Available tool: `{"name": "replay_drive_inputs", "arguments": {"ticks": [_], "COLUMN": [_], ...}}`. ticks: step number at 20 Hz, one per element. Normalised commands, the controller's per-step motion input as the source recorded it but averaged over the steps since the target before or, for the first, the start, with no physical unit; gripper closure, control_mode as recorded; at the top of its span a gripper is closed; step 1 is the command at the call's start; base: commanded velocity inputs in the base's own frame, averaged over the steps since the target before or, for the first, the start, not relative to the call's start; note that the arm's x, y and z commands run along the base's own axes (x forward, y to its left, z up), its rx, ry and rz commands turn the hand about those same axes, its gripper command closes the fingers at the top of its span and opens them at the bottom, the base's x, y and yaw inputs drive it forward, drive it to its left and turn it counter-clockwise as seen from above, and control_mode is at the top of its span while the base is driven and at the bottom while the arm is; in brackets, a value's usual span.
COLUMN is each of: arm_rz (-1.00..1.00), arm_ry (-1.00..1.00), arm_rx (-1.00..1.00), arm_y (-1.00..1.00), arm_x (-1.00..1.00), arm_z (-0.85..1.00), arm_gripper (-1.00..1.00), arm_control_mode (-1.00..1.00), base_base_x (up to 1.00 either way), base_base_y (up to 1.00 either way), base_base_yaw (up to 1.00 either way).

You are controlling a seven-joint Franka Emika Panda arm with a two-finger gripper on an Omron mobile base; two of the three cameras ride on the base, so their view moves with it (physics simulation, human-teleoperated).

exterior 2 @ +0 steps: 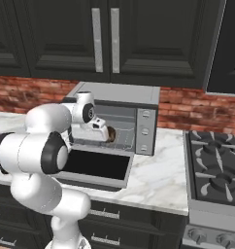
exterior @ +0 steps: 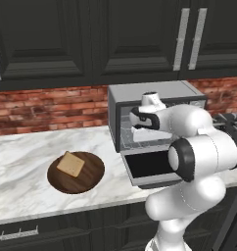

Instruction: Pick up the heated bread from the toaster oven and place it in the bowl. Then move the bread bowl to the dining counter.

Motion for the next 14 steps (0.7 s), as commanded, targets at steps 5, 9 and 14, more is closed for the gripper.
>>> {"name": "replay_drive_inputs", "arguments": {"ticks": [5, 9, 14], "arm_rz": [-0.06, -0.07, -0.05], "arm_ry": [0.19, 0.2, -0.05], "arm_rx": [0.0, 0.0, 0.01], "arm_y": [-0.41, -0.38, -0.45], "arm_x": [-1.0, -1.0, -1.0], "arm_z": [-0.99, -0.86, -0.24], "arm_gripper": [-1.0, -1.0, -1.0], "arm_control_mode": [-1.0, -1.0, -1.0], "base_base_x": [0.0, 0.0, 0.0], "base_base_y": [0.0, 0.0, 0.0], "base_base_yaw": [0.0, 0.0, 0.0]}}
